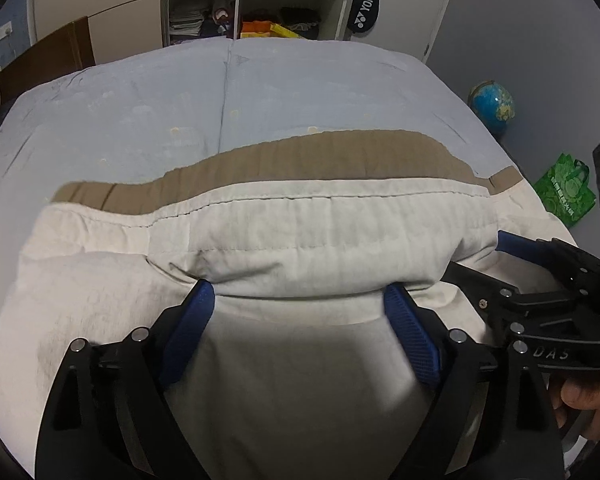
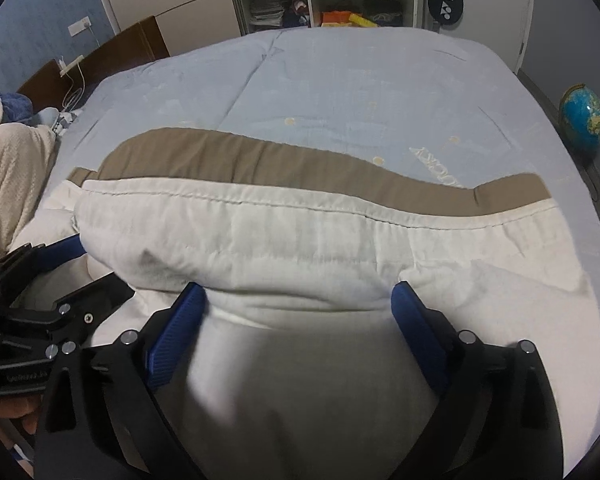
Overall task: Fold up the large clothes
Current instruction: 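Press the folded hem flat onto the jacket with both grippers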
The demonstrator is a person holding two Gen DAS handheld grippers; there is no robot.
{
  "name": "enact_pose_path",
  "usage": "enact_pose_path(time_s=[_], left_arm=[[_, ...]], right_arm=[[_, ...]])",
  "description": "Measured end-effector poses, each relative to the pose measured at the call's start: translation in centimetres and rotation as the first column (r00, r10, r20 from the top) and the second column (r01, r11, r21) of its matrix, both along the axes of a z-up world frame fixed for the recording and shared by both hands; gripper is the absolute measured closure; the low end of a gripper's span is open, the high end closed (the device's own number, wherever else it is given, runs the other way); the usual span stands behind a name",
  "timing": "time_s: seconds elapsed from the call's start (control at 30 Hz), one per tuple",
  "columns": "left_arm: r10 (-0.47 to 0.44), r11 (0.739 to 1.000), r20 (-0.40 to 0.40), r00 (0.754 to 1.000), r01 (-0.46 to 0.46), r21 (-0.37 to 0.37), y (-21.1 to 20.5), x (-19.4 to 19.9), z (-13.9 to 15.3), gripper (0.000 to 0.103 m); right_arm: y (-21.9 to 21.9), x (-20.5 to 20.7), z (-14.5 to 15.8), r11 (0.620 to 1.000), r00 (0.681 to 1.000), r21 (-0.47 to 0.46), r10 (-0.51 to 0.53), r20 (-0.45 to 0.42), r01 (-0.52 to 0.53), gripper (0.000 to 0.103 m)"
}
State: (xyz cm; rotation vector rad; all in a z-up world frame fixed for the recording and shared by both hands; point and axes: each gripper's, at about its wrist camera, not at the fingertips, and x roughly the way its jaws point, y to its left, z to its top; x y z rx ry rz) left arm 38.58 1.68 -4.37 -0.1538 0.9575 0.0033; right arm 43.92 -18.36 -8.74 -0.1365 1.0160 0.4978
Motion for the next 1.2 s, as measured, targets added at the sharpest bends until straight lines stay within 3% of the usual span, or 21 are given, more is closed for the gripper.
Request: enact_pose_path(time_s=[1.2], left_arm=[[0.014, 0.999, 0.107, 0.994, -0.010, -0.033, -0.7, -1.2, -3.4, 0.018]], right_arm=[[-0.9, 0.0, -3.4, 0.998, 0.999, 0.065, 0.013, 0.052, -0.017, 0.007]])
